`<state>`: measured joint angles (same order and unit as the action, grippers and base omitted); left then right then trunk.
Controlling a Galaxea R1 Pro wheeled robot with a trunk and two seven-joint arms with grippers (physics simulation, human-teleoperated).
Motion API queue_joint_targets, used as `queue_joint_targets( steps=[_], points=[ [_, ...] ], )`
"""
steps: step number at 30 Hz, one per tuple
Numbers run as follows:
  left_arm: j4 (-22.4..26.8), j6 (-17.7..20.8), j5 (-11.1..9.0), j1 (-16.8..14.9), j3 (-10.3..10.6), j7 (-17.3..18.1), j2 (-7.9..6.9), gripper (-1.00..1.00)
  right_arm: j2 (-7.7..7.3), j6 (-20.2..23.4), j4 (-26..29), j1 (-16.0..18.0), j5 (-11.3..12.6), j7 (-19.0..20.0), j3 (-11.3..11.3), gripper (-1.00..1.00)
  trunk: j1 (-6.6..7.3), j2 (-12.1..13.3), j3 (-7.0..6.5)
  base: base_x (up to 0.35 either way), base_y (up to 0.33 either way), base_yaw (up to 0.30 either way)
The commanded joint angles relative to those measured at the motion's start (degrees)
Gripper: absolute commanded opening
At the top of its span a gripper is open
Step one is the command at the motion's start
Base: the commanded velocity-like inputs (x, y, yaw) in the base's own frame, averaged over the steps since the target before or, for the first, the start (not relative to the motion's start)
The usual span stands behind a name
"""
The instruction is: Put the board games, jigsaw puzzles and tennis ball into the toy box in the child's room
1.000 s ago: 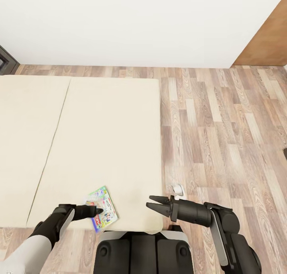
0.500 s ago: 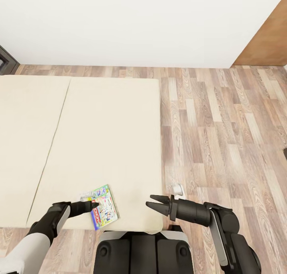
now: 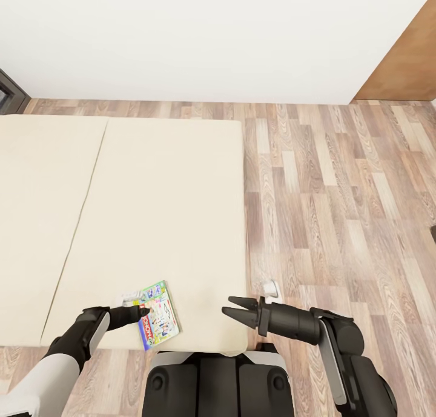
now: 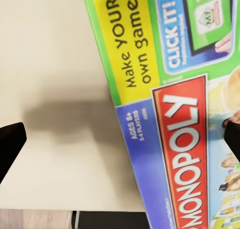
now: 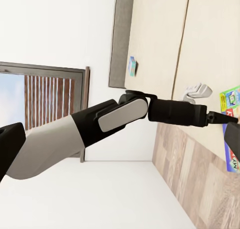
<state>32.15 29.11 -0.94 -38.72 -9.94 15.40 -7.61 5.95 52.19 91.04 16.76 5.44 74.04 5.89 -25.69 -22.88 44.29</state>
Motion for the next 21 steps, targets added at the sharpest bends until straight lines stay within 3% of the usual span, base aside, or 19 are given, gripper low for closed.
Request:
queue_joint_targets(
  steps=[1,12,21],
  points=[
    [0.19,-0.44,1.12,0.04,-0.67,-0.04,1.81,1.0,0.01,0.37,0.01,0.02,0.1,0.18,0.12,1.0,-0.09,-0.03,0.07,0.0,0.0,0.0],
    [0.2,-2.58,1.11,0.04,-0.52,0.89,3.85,1.0,-0.12,0.37,0.01,0.02,0.48,0.23,0.3,1.0,-0.09,-0.03,0.07,0.0,0.0,0.0],
    [0.27,-2.53,1.11,0.03,-0.49,2.44,3.82,1.0,-0.14,0.4,0.01,0.02,0.7,0.23,1.8,1.0,-0.09,-0.03,0.07,0.0,0.0,0.0]
  ],
)
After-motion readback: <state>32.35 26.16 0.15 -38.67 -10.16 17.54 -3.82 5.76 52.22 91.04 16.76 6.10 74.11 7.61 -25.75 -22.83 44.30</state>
